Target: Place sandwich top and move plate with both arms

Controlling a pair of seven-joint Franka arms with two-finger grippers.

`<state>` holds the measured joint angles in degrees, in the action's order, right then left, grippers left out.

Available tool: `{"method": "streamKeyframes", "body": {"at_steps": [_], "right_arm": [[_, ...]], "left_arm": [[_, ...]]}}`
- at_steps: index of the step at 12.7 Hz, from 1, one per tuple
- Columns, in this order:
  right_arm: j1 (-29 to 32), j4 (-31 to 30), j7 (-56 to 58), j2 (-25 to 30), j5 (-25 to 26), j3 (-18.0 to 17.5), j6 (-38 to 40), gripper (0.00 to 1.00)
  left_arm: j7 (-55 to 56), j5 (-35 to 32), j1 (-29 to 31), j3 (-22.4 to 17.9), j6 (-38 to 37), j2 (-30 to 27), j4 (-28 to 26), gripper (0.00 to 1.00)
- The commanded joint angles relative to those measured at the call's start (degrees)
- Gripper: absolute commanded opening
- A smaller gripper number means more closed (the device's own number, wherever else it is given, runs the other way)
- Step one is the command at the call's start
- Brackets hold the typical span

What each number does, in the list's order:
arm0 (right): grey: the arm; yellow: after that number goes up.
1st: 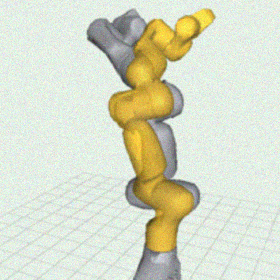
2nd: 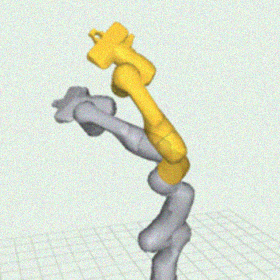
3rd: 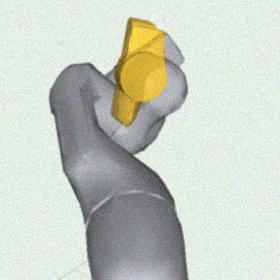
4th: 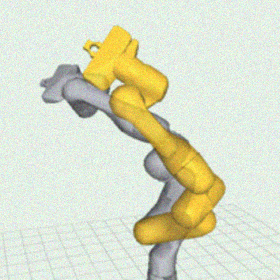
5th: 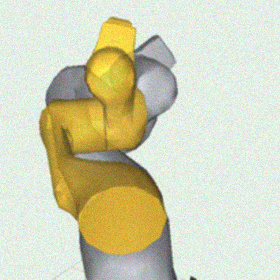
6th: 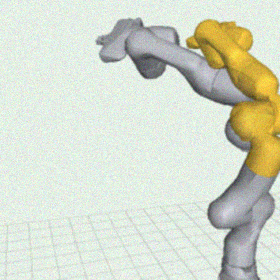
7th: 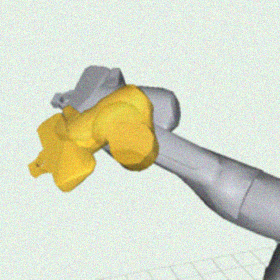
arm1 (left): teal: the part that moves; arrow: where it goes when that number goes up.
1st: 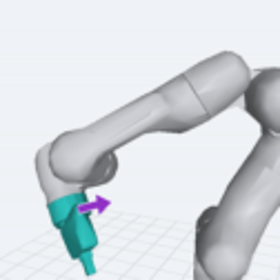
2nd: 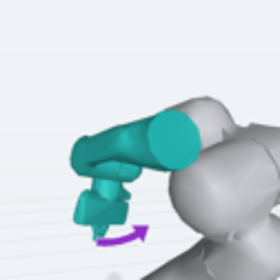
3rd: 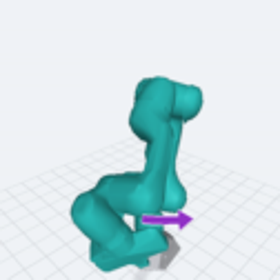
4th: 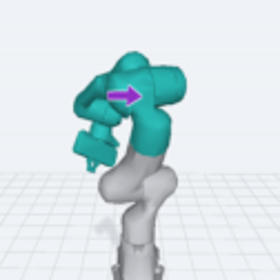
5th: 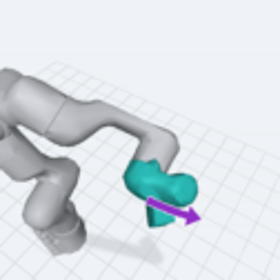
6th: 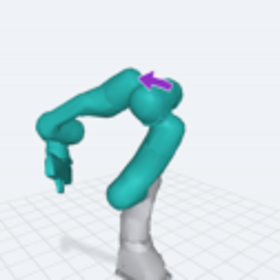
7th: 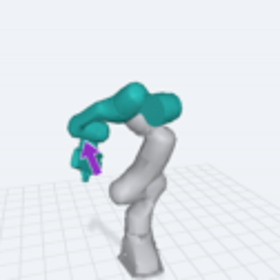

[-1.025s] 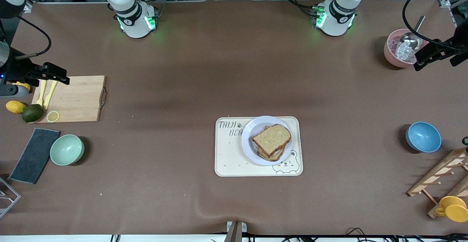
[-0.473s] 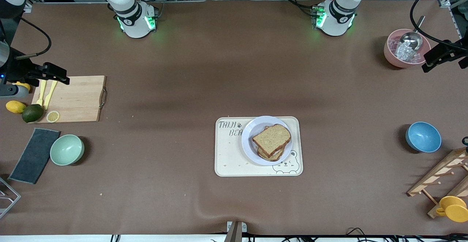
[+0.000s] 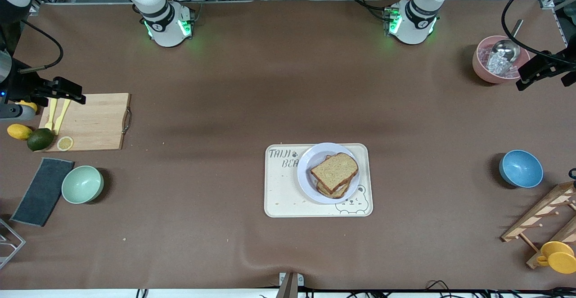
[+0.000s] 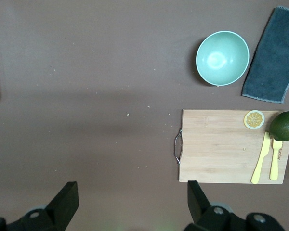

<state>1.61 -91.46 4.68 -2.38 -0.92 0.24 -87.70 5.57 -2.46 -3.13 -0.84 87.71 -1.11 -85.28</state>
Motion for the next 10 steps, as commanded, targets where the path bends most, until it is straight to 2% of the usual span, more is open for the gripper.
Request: {"method": "streamKeyframes", "body": {"at_steps": [1,10], "right_arm": [[0.5,-0.2,-0.7,0.1,0.1,-0.4,-0.2,1.0],[0.5,-0.3,-0.7,0.2,0.1,-0.4,0.0,1.0]], "left_arm": [[0.1,0.4,-1.6,-0.7,-0.4,0.2,0.6,1.0],[1.5,1.3,-4.5,-0.3,-4.6,0.3,-0.5,1.0]]}}
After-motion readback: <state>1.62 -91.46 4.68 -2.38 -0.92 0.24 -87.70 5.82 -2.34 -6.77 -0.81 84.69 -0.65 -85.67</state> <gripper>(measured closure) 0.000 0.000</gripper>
